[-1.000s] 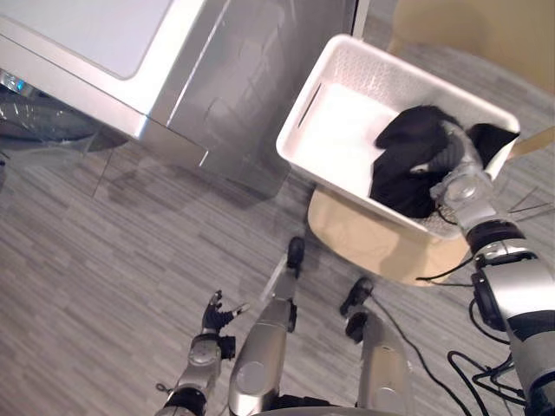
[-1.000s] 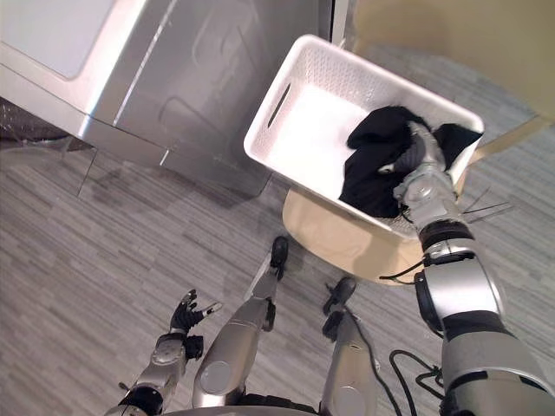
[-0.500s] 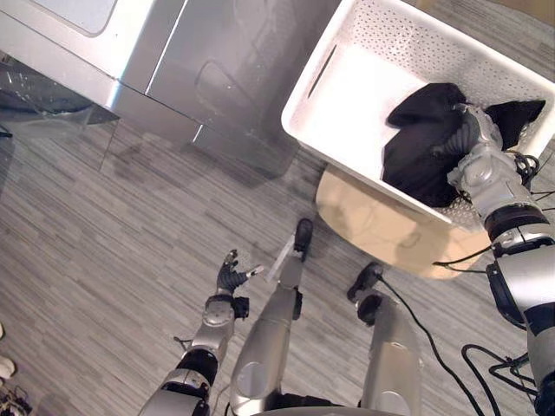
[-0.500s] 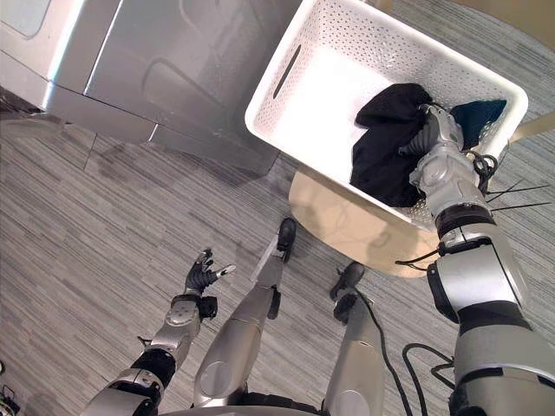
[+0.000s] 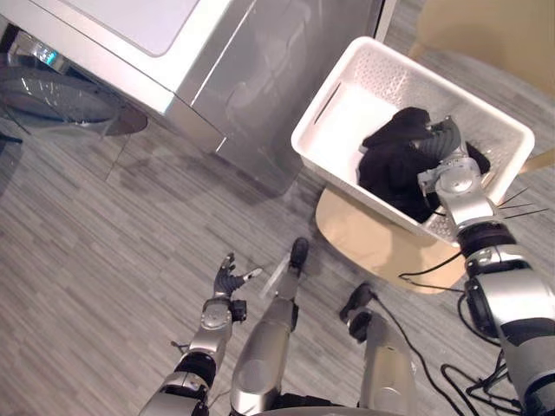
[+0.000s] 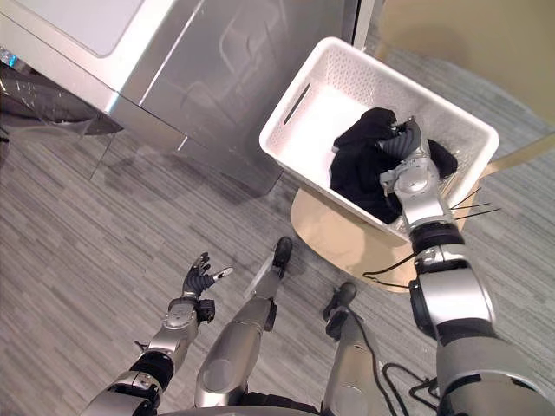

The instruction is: Pick up the laundry basket with both hands and put the clothes into the washing machine.

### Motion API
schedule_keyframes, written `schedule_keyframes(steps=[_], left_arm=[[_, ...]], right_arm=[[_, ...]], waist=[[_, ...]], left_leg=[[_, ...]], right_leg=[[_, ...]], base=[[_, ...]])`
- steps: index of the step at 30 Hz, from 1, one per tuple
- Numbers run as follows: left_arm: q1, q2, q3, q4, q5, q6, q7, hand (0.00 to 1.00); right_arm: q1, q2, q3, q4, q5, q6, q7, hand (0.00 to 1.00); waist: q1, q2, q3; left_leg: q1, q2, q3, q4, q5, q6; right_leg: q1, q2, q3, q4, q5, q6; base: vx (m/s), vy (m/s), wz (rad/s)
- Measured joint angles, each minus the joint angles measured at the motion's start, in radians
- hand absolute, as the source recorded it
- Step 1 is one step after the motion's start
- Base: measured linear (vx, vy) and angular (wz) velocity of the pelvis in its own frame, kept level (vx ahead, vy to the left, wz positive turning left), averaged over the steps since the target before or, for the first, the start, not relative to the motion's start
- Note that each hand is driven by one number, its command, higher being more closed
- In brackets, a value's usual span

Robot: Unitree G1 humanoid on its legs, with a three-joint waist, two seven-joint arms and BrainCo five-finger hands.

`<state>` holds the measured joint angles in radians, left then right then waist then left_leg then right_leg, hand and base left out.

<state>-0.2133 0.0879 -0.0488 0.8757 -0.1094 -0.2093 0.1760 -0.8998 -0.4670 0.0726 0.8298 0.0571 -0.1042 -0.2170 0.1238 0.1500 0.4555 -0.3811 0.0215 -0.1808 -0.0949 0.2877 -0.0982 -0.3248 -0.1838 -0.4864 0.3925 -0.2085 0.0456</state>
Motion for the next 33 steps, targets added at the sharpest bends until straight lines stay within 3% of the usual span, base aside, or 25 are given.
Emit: schedule_keyframes(steps=[1,4,6,10,11,12,17,20,21,23,24,25,26,29,30,31,33], left_arm=[[0.008,0.0,0.01,0.003,0.004,0.003,0.0,0.0],[0.05,0.014,0.036,0.043,0.009,0.017,-0.001,0.0],[0.098,0.01,0.058,0.043,0.018,0.029,-0.001,0.0],[0.153,-0.001,0.061,0.042,0.035,0.031,-0.001,0.0],[0.173,-0.006,0.061,0.042,0.039,0.032,-0.001,0.0],[0.192,-0.005,0.061,0.044,0.042,0.033,-0.001,0.0],[0.235,-0.001,0.058,0.073,0.045,0.048,-0.001,0.0],[0.228,0.005,0.046,0.066,0.056,0.045,-0.001,0.0],[0.226,0.016,0.041,0.062,0.069,0.044,0.0,0.0],[0.221,0.025,0.04,0.041,0.075,0.043,0.002,0.0],[0.223,0.035,0.042,0.002,0.075,0.042,0.005,0.0],[0.222,0.036,0.042,-0.021,0.075,0.039,0.01,0.0],[0.231,0.028,0.042,-0.063,0.075,0.028,0.026,0.0],[0.271,0.006,-0.006,-0.192,0.075,0.024,0.049,0.0],[0.267,0.013,-0.052,-0.248,0.075,0.023,0.048,0.0],[0.26,0.016,-0.071,-0.269,0.079,0.02,0.047,0.0],[0.261,-0.001,-0.113,-0.379,0.105,0.005,0.039,0.0]], right_arm=[[0.017,0.018,-0.005,-0.032,0.03,-0.01,0.0,1.0],[0.138,0.136,-0.024,-0.184,0.15,-0.05,0.004,1.0],[0.263,0.229,-0.025,-0.29,0.188,-0.069,0.006,1.0],[0.439,0.351,-0.018,-0.469,0.236,-0.09,0.021,1.0],[0.494,0.388,-0.008,-0.529,0.27,-0.098,0.035,1.0],[0.529,0.412,0.007,-0.574,0.299,-0.111,0.047,1.0],[0.635,0.465,0.069,-0.787,0.399,-0.174,0.094,1.0],[0.695,0.457,0.058,-0.858,0.406,-0.207,0.106,1.0],[0.717,0.456,0.058,-0.87,0.406,-0.215,0.107,1.0],[0.738,0.455,0.071,-0.877,0.403,-0.223,0.11,1.0],[0.735,0.448,0.099,-0.877,0.399,-0.222,0.115,1.0],[0.73,0.445,0.112,-0.876,0.39,-0.222,0.116,1.0],[0.715,0.416,0.139,-0.873,0.364,-0.221,0.123,1.0],[0.707,0.374,0.175,-0.873,0.31,-0.218,0.127,1.0],[0.694,0.362,0.172,-0.87,0.301,-0.218,0.124,1.0],[0.683,0.358,0.17,-0.867,0.29,-0.218,0.125,1.0],[0.657,0.306,0.171,-0.855,0.252,-0.216,0.129,1.0]], waist=[[-0.001,-0.003,-0.002],[-0.003,-0.05,-0.044],[-0.004,-0.085,-0.105],[-0.009,-0.115,-0.181],[-0.011,-0.122,-0.21],[-0.016,-0.126,-0.232],[-0.033,-0.161,-0.258],[-0.072,-0.164,-0.259],[-0.086,-0.17,-0.263],[-0.083,-0.181,-0.269],[-0.075,-0.187,-0.274],[-0.062,-0.184,-0.274],[-0.033,-0.148,-0.272],[-0.028,-0.091,-0.274],[-0.029,-0.095,-0.268],[-0.027,-0.102,-0.264],[-0.063,-0.102,-0.264]], left_leg=[[0.008,0.002,0.004,0.0,-0.002,-0.003],[0.045,0.015,0.032,0.0,-0.02,0.001],[0.081,0.021,0.053,0.0,-0.024,0.001],[0.154,0.028,0.092,0.0,-0.051,-0.02],[0.174,0.033,0.108,0.0,-0.068,-0.011],[0.19,0.04,0.123,-0.001,-0.1,0.021],[0.244,0.056,0.187,-0.005,-0.12,0.018],[0.237,0.043,0.124,0.0,-0.119,0.024],[0.214,0.035,0.085,0.011,-0.108,0.027],[0.177,0.016,0.039,0.056,-0.099,0.023],[0.132,0.005,-0.003,0.09,-0.086,0.004],[0.116,0.01,-0.013,0.094,-0.081,-0.004],[0.083,0.044,-0.044,0.095,-0.074,-0.016],[0.052,0.101,-0.107,0.025,-0.111,-0.01],[0.042,0.1,-0.044,0.005,-0.215,0.035],[0.032,0.098,0.015,0.016,-0.228,0.067],[0.004,0.043,0.154,0.225,-0.225,0.065]], right_leg=[[0.007,0.002,0.004,-0.004,0.001,0.001],[0.039,0.019,0.029,-0.027,0.006,-0.002],[0.083,0.032,0.043,-0.068,0.021,0.004],[0.165,0.049,0.073,-0.136,0.046,0.011],[0.183,0.058,0.091,-0.155,0.052,0.012],[0.197,0.069,0.105,-0.174,0.058,0.016],[0.222,0.088,0.189,-0.193,0.088,0.018],[0.188,0.086,0.306,-0.058,0.043,0.031],[0.177,0.088,0.364,0.012,-0.001,0.047],[0.164,0.089,0.432,0.12,-0.07,0.061],[0.166,0.105,0.466,0.105,-0.115,0.041],[0.167,0.115,0.463,0.085,-0.132,0.021],[0.158,0.156,0.436,0.054,-0.125,-0.008],[0.147,0.216,0.329,0.036,-0.098,-0.051],[0.147,0.205,0.292,-0.003,-0.065,-0.082],[0.148,0.189,0.268,-0.019,-0.058,-0.088],[0.145,0.115,0.174,-0.026,-0.04,-0.097]], base=[[-0.02,-0.049,-0.22],[0.02,-0.069,-0.25],[0.05,-0.065,-0.18],[0.04,-0.034,-0.27],[-0.01,-0.024,-0.41],[-0.01,-0.019,-0.44],[-0.03,-0.01,-0.44],[-0.01,-0.035,0.69],[-0.03,-0.071,0.97],[-0.04,-0.179,1.33],[-0.05,-0.237,1.16],[-0.14,-0.273,0.69],[-0.2,-0.265,0.46],[-0.2,-0.245,0.86],[-0.21,-0.213,1.14],[-0.17,-0.158,1.28],[-0.13,-0.086,1.26]])
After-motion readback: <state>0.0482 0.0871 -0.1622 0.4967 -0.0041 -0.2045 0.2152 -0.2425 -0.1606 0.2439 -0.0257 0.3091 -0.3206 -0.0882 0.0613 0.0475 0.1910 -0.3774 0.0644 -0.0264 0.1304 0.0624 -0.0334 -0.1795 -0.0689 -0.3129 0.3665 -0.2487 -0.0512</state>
